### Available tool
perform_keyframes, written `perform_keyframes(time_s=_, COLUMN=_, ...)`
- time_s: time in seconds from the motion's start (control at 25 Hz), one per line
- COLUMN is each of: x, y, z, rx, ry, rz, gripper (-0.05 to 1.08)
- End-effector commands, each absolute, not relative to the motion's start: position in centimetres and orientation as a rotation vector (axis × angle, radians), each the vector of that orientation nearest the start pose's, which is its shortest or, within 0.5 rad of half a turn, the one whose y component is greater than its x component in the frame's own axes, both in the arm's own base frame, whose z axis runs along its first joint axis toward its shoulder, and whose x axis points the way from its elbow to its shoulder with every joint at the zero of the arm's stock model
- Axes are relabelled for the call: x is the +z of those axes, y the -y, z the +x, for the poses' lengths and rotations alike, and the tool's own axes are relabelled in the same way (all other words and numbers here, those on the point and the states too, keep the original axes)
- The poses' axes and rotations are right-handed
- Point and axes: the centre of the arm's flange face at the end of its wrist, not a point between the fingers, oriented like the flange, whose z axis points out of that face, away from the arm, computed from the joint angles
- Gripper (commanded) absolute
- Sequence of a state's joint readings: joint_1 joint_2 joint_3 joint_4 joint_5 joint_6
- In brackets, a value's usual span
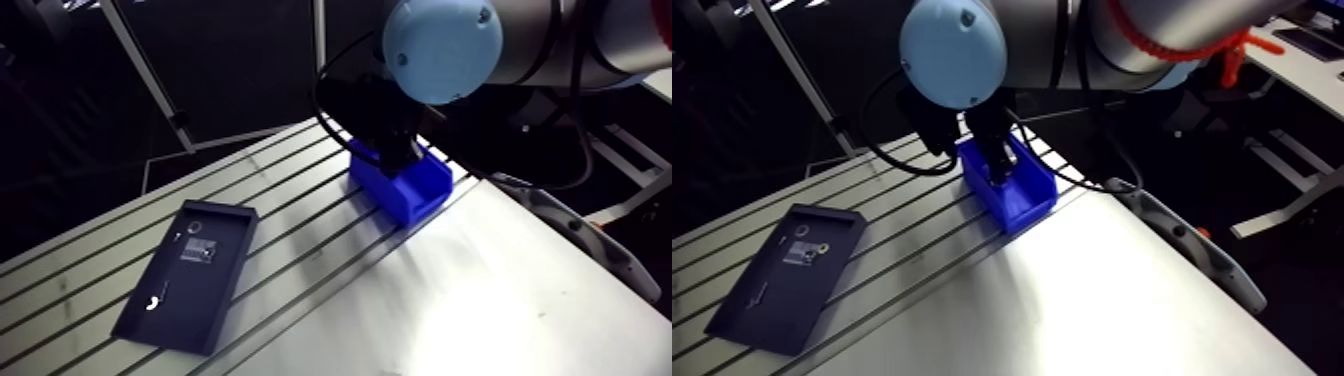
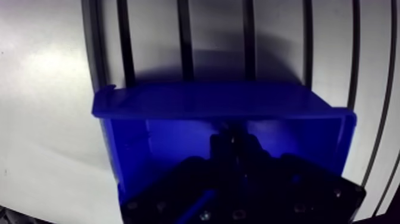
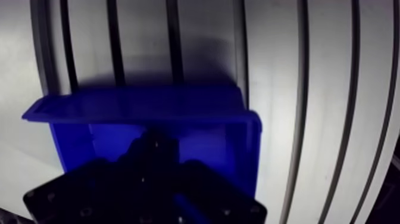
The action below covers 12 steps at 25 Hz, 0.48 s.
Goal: Pick up the M10 bolt from the tray and put it into the blue bin.
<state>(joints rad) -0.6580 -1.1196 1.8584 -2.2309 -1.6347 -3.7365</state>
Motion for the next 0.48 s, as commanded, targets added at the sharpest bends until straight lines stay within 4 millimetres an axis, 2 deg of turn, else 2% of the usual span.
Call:
perform_keyframes(time_s=0.04, x=17.07, y=-24.79, z=-52.61, rx=-0.080, ry=-2.225, rz=-2.094, gripper=1.04)
perform_keyframes(time_s=0.16, x=17.06, y=-24.87, z=-52.59, rx=-0.067, ry=-2.228, rz=-2.096, gripper=0.99)
perform_keyframes(time_s=0.28, x=17.21, y=-24.90, z=-52.64, rx=-0.062, ry=-2.229, rz=-2.096, gripper=0.86)
perform_keyframes(time_s=0.36, x=17.33, y=-24.86, z=-52.59, rx=-0.060, ry=-2.230, rz=-2.094, gripper=0.82)
perform_keyframes(time_s=0.4, x=17.41, y=-24.86, z=-52.59, rx=-0.057, ry=-2.231, rz=-2.094, gripper=0.78)
perform_keyframes(time_s=0.48, x=17.38, y=-24.63, z=-52.38, rx=-0.061, ry=-2.225, rz=-2.096, gripper=0.58)
